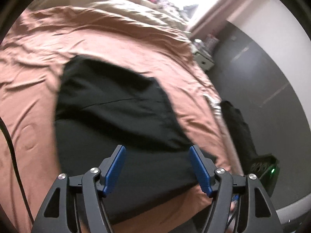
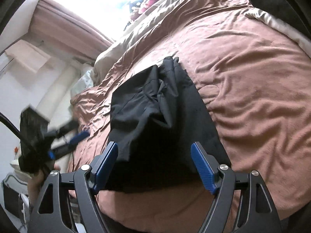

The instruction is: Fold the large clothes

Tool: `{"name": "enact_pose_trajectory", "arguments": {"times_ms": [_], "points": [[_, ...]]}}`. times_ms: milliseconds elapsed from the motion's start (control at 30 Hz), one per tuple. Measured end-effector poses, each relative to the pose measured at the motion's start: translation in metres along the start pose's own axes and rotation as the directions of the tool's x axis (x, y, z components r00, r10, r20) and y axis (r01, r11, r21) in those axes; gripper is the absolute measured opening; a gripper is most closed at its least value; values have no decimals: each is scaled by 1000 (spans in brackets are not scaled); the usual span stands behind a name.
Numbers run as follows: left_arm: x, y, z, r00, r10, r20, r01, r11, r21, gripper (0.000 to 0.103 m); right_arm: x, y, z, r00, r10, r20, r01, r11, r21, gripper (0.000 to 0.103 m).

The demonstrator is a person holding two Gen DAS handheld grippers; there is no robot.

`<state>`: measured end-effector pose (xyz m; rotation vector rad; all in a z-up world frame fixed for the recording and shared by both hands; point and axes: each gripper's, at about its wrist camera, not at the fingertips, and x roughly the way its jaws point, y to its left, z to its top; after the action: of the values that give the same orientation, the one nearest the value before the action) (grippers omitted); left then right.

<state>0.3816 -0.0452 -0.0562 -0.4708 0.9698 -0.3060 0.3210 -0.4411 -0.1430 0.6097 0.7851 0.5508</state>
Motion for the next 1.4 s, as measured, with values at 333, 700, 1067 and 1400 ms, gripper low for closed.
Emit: {"name": "enact_pose_trajectory", "arguments": {"times_ms": [333, 700, 1067, 1400], "points": [[0, 86, -39, 988, 145, -54, -152, 972, -177, 69, 36, 2, 14, 998, -48, -49, 50, 998, 33, 16], [14, 67, -66, 992, 53, -114, -69, 988, -139, 65, 13, -47, -18, 1000, 11, -15, -9, 991, 131, 12], [18, 43, -67, 989, 48, -139, -61, 994, -88, 50, 2, -70, -24, 1000, -6, -4, 6, 986, 168, 9], [27, 38, -68, 987, 47, -154, -53, 998, -35, 50, -13, -81, -25, 1000, -7, 3, 7, 980, 200, 11]]}}
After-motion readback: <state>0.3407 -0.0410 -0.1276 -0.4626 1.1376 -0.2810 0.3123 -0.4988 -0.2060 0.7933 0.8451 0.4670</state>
